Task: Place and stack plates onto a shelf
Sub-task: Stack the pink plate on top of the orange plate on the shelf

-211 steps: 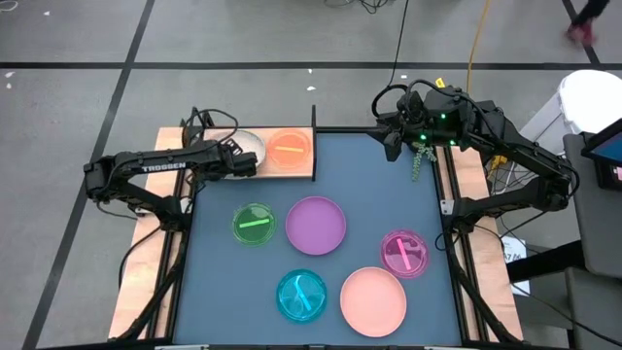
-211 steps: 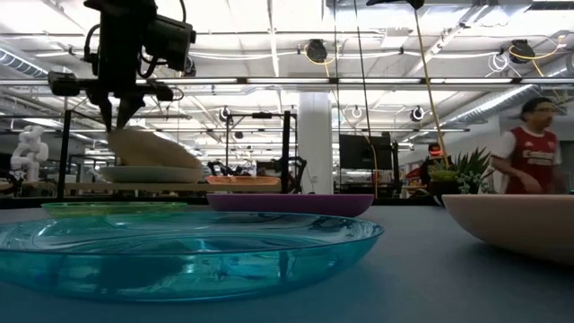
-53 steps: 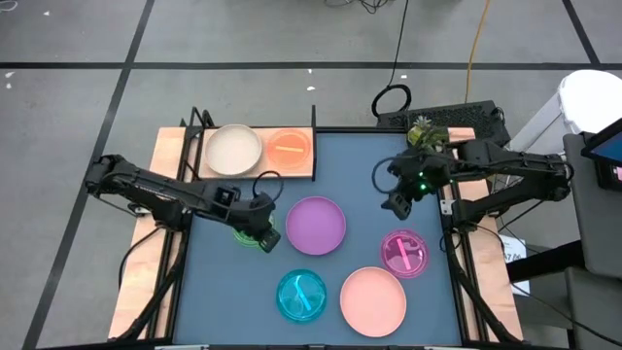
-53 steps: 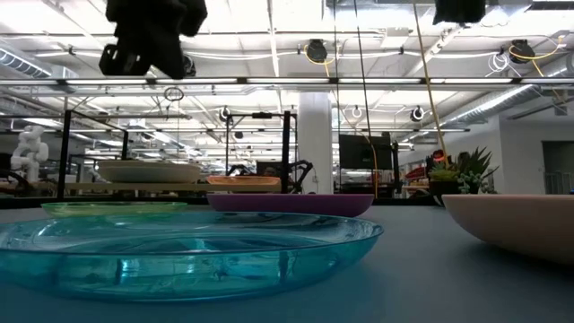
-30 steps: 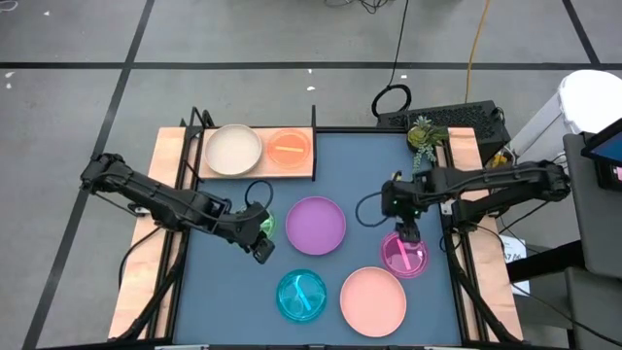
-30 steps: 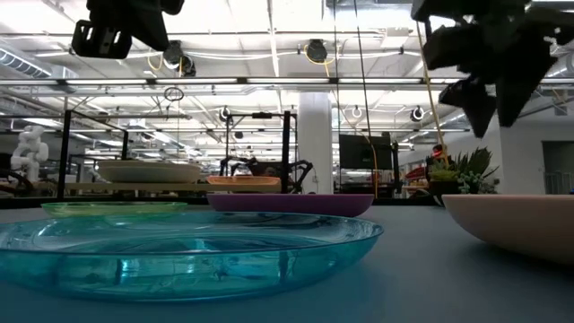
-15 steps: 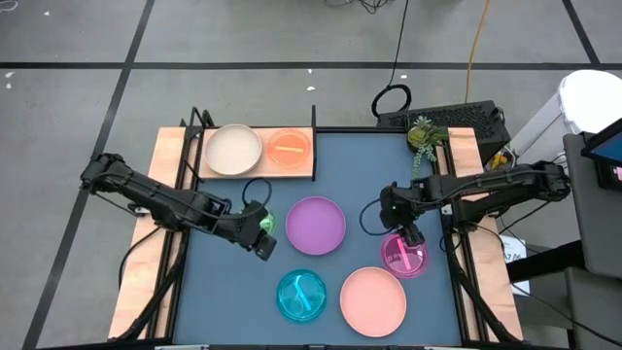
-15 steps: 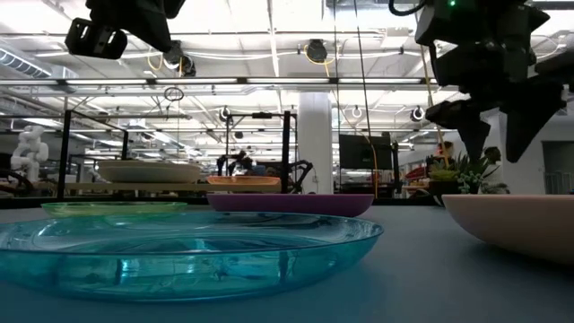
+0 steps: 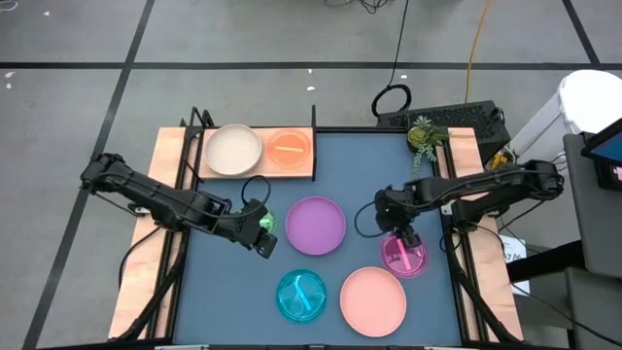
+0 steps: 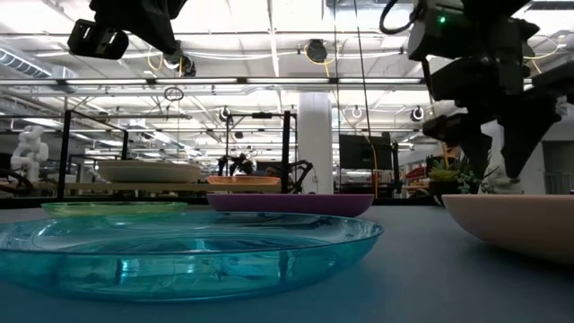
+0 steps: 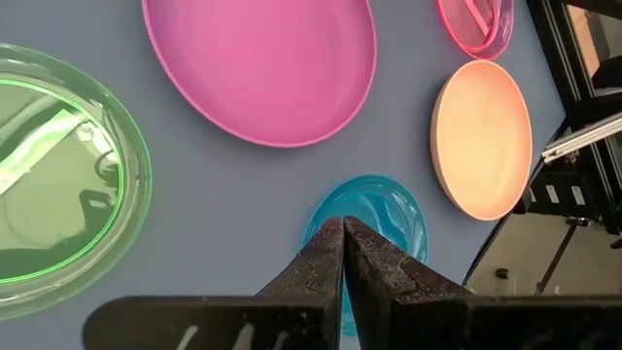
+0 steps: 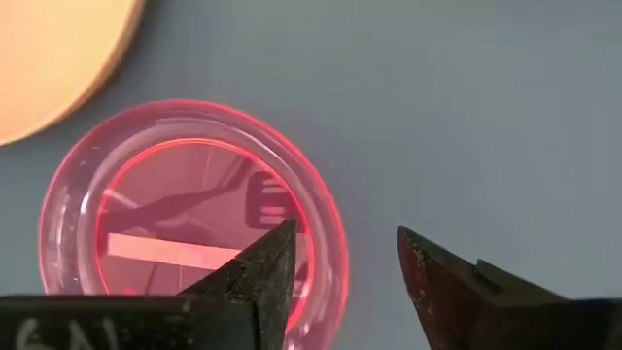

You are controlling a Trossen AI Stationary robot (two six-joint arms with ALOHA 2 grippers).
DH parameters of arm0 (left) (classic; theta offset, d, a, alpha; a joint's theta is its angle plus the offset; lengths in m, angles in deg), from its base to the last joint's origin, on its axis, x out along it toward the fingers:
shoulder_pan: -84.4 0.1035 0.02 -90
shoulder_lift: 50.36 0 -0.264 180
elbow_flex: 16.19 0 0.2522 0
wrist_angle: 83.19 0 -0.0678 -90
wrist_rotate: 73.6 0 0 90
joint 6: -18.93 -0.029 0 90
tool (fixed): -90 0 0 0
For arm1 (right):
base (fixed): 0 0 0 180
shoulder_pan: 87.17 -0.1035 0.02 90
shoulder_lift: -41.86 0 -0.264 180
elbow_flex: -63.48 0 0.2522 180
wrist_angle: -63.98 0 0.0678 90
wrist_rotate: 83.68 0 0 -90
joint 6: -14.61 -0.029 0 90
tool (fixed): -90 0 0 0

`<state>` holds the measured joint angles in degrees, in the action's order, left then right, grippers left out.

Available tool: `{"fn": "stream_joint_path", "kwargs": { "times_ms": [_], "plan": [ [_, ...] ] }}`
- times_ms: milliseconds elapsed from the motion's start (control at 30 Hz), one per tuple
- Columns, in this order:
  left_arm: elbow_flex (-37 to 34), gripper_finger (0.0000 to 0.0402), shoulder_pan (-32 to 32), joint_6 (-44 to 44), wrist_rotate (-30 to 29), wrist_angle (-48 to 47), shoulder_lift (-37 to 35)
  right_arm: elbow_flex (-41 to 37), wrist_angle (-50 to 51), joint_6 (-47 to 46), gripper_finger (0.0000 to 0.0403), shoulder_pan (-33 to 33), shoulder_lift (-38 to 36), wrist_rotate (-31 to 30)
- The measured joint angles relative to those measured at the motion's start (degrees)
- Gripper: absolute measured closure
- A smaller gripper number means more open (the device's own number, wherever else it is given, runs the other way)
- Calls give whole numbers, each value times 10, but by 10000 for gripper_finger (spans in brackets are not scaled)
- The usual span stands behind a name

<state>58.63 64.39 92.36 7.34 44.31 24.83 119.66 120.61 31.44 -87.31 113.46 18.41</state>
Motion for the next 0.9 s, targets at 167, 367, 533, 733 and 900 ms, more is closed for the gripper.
{"fn": "stream_joint_path", "kwargs": {
  "times_ms": [167, 367, 533, 733, 900],
  "plan": [
    [0, 385, 0, 0, 0, 0, 0, 0, -16, 32, 226, -3, 29, 26],
    [0, 385, 0, -2, 0, 0, 0, 0, -14, 64, 236, -3, 62, 32],
    [0, 385, 0, -2, 0, 0, 0, 0, -18, 72, 246, -3, 79, 31],
    [0, 385, 0, -1, 0, 0, 0, 1, -22, 94, 252, -3, 101, 30],
    [0, 385, 0, 0, 1, 1, 0, 1, -24, 94, 252, -3, 129, 29]
  ]
}}
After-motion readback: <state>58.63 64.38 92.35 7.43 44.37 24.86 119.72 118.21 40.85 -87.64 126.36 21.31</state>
